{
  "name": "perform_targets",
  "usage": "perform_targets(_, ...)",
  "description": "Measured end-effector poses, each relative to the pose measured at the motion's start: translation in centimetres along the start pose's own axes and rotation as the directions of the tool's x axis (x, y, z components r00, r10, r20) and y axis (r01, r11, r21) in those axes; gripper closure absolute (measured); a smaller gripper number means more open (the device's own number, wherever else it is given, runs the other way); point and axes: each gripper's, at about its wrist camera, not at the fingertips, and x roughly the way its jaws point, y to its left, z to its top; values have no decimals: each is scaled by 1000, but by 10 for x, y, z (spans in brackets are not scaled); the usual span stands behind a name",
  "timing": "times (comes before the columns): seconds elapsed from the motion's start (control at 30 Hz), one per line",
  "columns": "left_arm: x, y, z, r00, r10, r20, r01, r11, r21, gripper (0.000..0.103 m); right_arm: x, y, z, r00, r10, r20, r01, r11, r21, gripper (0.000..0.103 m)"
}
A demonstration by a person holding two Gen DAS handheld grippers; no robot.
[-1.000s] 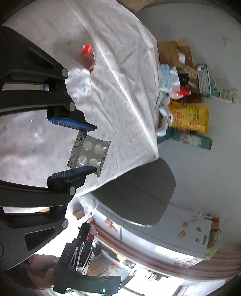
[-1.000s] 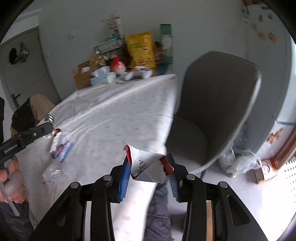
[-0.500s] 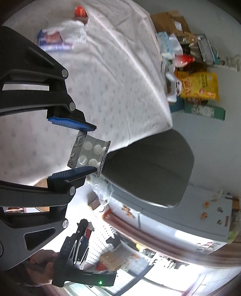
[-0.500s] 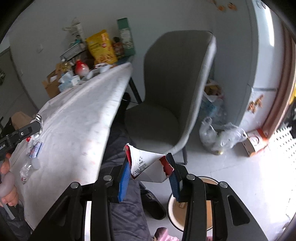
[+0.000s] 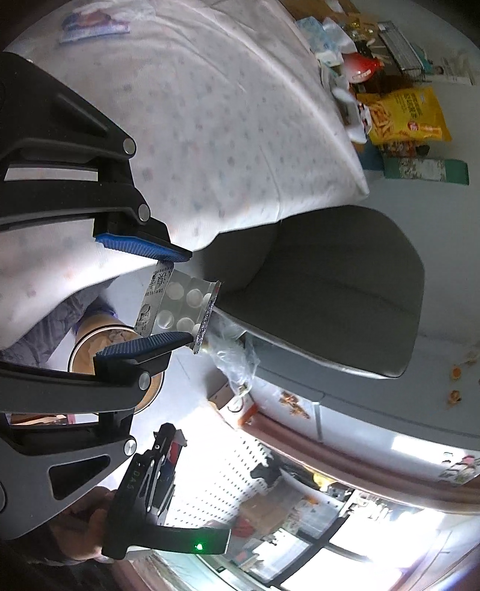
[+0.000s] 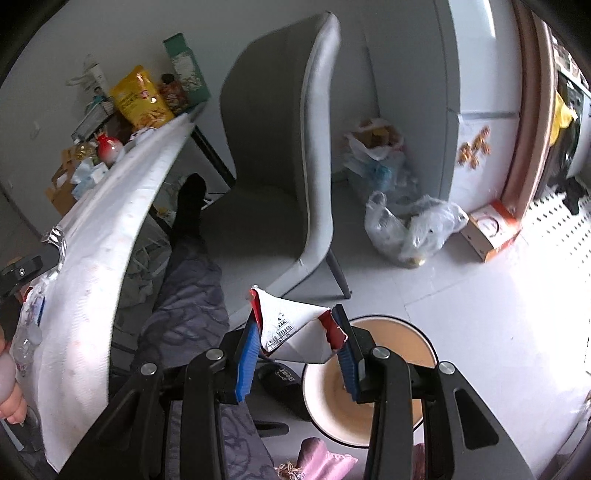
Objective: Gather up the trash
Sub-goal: 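Carry the blister pack and carton over the cream bin, then open both grippers to drop the pack and carton into the bin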
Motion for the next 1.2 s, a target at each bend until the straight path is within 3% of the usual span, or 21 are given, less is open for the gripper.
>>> perform_targets(0.17,16,-9,-1,999,3,-32,-2,1000,10,64,16,-15,-6,1000,2,-10,-2,999,47,60)
perform_targets(0.2,18,-10,0,999,3,-36,-3,1000,12,64,19,-17,-6,1000,2,-10,-2,998,57,54)
perform_targets(0.23,21,-12,0,999,4,-42,-3,1000,15,64,21,-20,-7,1000,5,-12,-4,997,74,40)
perform_targets(0.27,23,-13,0,999,4,-46,-3,1000,17,64,21,-23,-8,1000,4,-9,-3,996,84,36)
perform_targets(0.6,43,-41,0,995,-35,-89,40,998,56,64,-6,-55,-12,998,-34,45,26,987,158,17)
perform_targets(0.97,71,-101,-1,984,-81,-158,104,984,147,64,-51,-100,-15,990,-81,119,52,973,226,16)
perform_targets(1.2,99,-137,-12,965,-120,-235,164,970,180,64,-60,-138,-26,986,-129,104,97,958,270,15)
